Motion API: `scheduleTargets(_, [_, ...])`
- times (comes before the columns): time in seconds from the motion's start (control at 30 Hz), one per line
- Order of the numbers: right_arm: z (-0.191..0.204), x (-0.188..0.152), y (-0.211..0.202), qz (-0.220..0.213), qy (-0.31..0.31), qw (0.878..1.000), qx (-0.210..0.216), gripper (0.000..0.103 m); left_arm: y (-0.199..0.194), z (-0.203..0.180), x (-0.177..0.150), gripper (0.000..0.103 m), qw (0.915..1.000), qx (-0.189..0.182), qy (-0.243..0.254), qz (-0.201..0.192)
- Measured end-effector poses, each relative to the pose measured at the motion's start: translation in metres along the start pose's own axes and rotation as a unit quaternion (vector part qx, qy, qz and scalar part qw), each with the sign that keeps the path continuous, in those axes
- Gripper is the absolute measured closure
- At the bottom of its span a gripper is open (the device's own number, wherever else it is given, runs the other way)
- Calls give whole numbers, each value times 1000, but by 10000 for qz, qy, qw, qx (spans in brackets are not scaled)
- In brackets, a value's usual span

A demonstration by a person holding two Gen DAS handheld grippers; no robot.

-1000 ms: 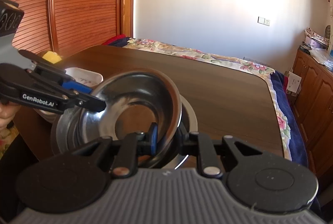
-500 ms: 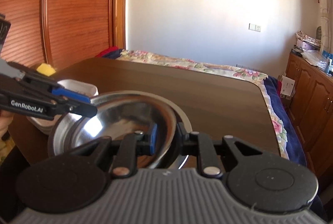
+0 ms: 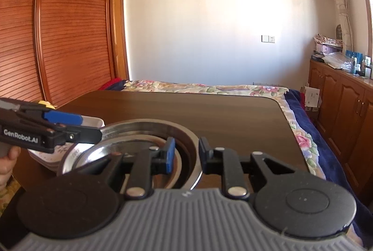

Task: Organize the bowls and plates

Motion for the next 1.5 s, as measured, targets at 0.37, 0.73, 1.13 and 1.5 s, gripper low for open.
scheduleTargets(0.37, [-1, -8, 5, -110, 37, 9999, -105, 40, 4, 7, -14, 10, 9996, 282, -17, -80])
scheduleTargets(0.73, [-3, -15, 13, -133, 224, 9997, -23, 21, 7, 0, -24, 11, 9997, 200, -144, -82])
scheduleTargets(1.13, [0, -22, 19, -146, 470, 9987, 154, 45, 15, -6, -31, 51, 9997, -39, -240, 63])
scheduleTargets(1.5, [2, -24, 18, -206, 568, 9980, 166, 65, 10, -8, -33, 57, 9994, -16, -346, 37])
Point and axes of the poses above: each gripper's, at about its wrist camera, not at the fingertips, and y roughly the way its jaws point, z to its left, x to its top, the point moved 8 cm from there along y, roughly the way its jaws point, and after that the axes turned 4 degrees about y, right-handed, at the moved point
